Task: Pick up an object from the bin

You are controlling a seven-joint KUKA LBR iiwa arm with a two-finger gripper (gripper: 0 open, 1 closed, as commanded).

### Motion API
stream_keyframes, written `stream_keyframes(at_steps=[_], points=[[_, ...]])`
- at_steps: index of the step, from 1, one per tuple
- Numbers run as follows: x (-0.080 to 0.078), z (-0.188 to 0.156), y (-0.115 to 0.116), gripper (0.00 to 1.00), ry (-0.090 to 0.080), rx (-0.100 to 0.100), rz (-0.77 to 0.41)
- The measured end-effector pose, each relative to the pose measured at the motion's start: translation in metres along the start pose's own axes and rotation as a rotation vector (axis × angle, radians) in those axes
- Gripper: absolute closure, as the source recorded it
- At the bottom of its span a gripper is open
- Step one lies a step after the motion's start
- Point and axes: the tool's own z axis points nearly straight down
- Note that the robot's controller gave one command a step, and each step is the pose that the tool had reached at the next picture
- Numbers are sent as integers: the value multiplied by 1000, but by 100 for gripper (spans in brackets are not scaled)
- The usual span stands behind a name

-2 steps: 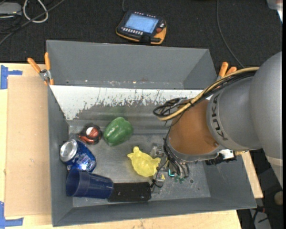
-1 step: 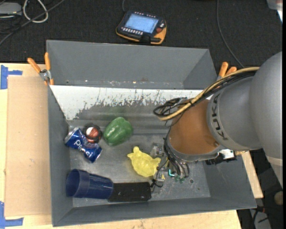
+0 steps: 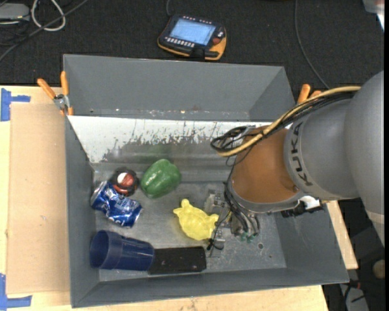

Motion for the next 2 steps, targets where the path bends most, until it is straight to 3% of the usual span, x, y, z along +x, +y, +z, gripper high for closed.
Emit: stream_keyframes(at_steps=[1,2], points=[[21,5,-7,0,0,0,-84],[1,2,17,0,-8,-1,0]])
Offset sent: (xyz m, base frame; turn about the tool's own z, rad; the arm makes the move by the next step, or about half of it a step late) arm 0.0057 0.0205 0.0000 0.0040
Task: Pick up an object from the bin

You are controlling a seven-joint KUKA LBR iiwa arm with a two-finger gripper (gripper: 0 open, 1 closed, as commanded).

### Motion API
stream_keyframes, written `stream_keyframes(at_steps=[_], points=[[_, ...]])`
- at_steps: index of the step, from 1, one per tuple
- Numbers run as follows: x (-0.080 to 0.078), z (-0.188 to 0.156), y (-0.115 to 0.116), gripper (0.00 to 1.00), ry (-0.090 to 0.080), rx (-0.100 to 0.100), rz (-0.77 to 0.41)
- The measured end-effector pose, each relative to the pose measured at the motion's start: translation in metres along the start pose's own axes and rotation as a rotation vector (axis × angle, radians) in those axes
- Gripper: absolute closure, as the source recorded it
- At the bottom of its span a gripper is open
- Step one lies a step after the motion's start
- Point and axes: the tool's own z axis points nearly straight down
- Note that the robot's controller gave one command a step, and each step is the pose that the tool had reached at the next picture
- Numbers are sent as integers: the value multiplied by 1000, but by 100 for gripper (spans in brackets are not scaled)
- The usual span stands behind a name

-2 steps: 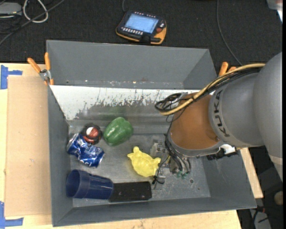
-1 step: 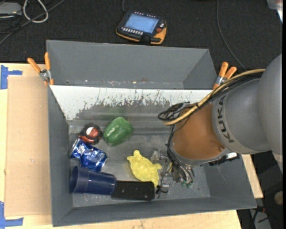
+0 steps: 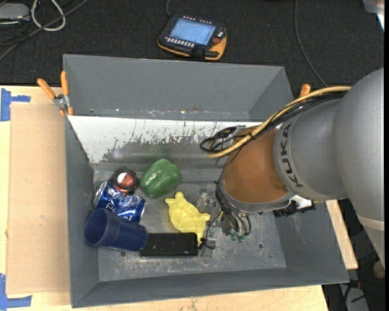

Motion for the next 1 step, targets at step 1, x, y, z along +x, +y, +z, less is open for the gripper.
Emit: stream_keyframes(at_steps=[1], points=[[33,8,-19,0,14,3,-77]])
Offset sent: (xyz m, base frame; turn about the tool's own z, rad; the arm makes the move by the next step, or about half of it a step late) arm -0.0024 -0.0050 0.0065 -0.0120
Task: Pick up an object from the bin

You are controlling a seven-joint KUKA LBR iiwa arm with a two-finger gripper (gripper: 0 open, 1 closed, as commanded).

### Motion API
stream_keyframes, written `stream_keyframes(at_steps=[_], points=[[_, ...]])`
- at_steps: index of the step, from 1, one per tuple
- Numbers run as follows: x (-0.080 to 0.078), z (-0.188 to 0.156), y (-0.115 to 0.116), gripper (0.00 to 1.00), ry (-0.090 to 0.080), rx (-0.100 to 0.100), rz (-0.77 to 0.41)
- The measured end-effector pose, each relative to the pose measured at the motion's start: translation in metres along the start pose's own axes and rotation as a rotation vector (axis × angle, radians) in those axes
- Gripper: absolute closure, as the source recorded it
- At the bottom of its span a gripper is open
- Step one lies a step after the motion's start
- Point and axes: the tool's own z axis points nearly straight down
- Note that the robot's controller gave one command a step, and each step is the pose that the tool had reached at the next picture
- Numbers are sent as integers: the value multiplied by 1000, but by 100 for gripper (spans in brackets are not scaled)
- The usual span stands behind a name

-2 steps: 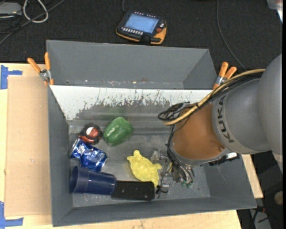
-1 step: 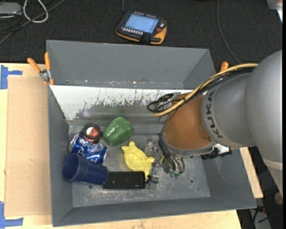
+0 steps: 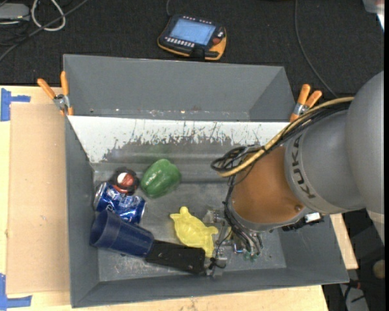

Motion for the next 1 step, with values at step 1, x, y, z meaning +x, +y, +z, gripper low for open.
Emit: stream_keyframes(at_steps=[1], points=[[-33,-14,11,0,-17,-3,64]])
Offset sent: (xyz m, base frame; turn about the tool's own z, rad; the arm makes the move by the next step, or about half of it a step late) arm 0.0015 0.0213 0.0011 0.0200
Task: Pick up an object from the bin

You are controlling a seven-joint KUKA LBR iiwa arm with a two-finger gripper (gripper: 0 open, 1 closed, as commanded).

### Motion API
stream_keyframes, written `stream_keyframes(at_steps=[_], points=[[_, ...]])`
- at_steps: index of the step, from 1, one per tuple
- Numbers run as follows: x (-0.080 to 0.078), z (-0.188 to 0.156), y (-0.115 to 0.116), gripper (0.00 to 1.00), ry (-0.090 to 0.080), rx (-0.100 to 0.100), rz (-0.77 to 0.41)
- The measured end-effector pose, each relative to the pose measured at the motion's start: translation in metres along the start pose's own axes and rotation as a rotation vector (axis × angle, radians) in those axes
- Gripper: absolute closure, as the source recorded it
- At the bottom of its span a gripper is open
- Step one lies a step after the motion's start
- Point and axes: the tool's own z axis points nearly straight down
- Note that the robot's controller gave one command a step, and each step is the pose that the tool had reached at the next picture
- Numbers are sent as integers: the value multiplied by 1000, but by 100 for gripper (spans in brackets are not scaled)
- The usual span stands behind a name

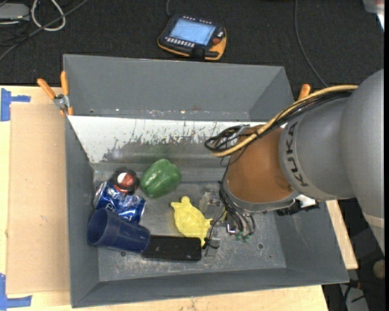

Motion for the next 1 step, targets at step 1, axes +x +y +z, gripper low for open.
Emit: stream_keyframes(at_steps=[1], points=[[36,14,7,0,21,3,-42]])
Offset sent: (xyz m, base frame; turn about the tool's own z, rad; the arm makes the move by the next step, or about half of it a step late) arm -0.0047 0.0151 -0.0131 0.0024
